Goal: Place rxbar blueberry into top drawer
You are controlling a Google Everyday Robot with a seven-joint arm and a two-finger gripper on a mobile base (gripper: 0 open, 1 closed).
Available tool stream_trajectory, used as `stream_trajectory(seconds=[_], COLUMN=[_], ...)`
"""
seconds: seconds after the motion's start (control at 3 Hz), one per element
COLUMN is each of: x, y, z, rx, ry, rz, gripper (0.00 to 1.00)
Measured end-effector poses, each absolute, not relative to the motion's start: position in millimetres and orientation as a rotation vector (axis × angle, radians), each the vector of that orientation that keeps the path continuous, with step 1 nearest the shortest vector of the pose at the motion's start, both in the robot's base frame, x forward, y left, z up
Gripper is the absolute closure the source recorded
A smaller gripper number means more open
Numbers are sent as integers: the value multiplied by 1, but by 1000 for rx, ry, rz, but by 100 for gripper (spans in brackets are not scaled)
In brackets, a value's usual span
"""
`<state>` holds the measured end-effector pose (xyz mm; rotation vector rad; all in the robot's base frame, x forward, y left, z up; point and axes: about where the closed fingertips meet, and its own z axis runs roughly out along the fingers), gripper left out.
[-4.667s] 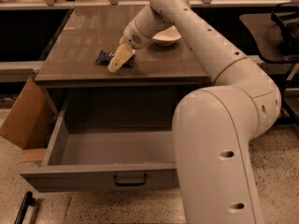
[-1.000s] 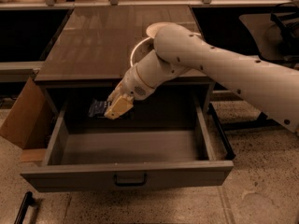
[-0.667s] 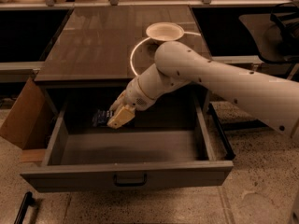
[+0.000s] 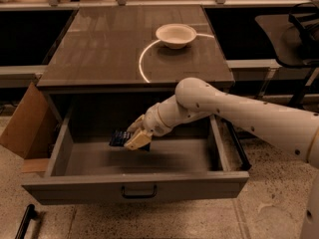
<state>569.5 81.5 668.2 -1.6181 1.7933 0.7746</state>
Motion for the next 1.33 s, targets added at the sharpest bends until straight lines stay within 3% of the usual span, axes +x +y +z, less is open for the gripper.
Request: stream_trajectory(seconds=[1.0,1.33], x=[582,578], y=[53,38], z=[648,661], rx=[-1539,-1513], ry=[1849,1819], rz=[728,745], gripper=[6,0])
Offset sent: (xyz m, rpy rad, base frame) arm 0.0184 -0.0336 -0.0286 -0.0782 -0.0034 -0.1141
